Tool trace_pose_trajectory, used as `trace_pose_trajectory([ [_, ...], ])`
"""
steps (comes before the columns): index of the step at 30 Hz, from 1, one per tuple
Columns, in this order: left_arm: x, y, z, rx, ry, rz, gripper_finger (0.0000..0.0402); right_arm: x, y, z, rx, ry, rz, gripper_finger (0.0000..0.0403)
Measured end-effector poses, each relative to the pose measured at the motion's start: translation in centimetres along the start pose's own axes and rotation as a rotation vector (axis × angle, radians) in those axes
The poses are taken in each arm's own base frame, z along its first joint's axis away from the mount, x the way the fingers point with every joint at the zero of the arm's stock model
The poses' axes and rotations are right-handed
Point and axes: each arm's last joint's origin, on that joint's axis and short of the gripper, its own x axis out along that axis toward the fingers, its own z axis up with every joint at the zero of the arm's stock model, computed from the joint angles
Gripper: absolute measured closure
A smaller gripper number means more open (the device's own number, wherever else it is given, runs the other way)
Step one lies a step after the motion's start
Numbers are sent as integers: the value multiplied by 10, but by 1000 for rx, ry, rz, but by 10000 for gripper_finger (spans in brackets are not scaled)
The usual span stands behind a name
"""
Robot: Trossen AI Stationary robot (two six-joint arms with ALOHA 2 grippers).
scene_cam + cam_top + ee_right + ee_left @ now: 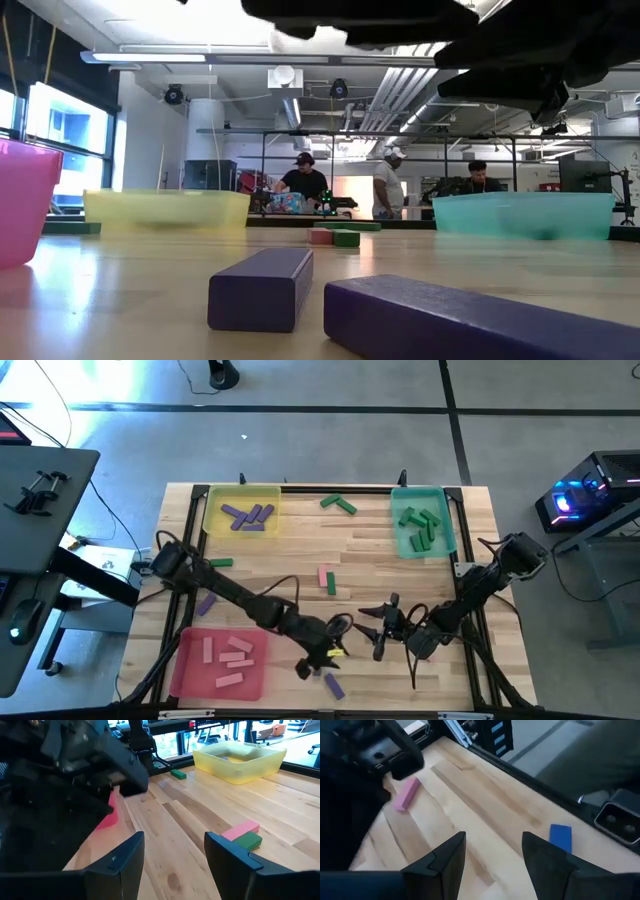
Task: Sort blocks
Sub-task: Put the purple wooden block into the yellow bin
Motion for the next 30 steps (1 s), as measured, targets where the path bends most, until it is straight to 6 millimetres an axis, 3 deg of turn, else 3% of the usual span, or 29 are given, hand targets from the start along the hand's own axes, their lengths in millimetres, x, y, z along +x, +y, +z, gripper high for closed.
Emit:
trace_pose_trajectory([
  [6,-2,-9,-9,123,137,-161,211,-2,1,-1,21,3,11,211],
  [14,-4,-21,-18,149,217,-271,159,-2,2,-1,24,6,13,211],
  [24,22,-26,-44,291,246,-316,140,-2,1,-1,46,6,10,211],
  [30,32,-21,-61,240,263,-355,155,-2,1,-1,38,7,9,211],
])
